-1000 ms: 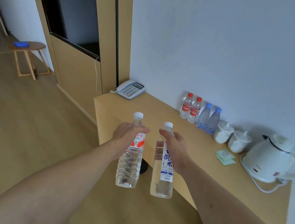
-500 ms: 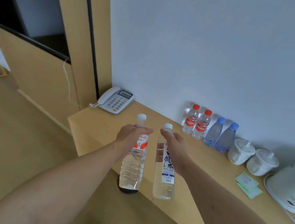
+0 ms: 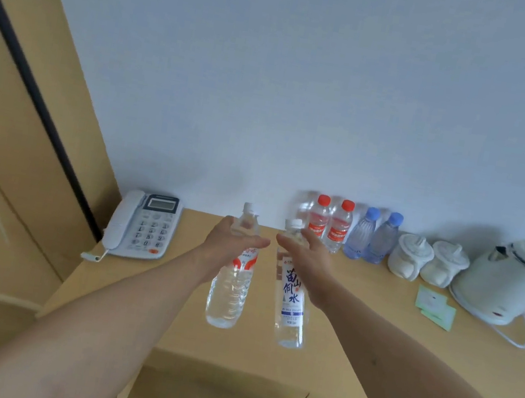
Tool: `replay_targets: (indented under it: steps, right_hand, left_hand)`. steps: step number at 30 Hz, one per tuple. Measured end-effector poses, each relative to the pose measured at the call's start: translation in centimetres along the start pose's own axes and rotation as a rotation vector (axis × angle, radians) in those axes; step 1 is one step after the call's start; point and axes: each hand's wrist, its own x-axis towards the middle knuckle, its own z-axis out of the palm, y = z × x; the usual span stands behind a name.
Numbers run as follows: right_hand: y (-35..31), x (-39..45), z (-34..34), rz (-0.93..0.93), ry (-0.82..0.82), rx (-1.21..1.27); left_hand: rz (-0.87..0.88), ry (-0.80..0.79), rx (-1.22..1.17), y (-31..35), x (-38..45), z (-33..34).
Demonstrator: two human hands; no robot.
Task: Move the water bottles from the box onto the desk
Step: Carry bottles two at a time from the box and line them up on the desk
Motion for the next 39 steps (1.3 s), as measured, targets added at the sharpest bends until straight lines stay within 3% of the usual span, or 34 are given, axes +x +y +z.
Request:
replay_targets:
  steps: [8,19,25,39]
  right_hand:
    - [-0.8,6.4,0.0,-0.045,0.007,-0.106]
    - [-3.1,15.1,-1.3,-0.154,0.067,-0.456]
    - [-3.7,18.3,-1.6,-0.163,0.146,-0.561]
    - [-3.1,21.1,-1.6,-0.215,0.222,-0.549]
  left_hand:
    - [-0.004,-0.113,0.213,0.3,7.2,0.6]
    - [-0.069,-0.135,0.402,3.3,14.9,2.2]
    - [0.013,0.046,0.372,3.3,18.1,2.8]
    - [0.145,0.184,0.356,3.3,20.9,6.0]
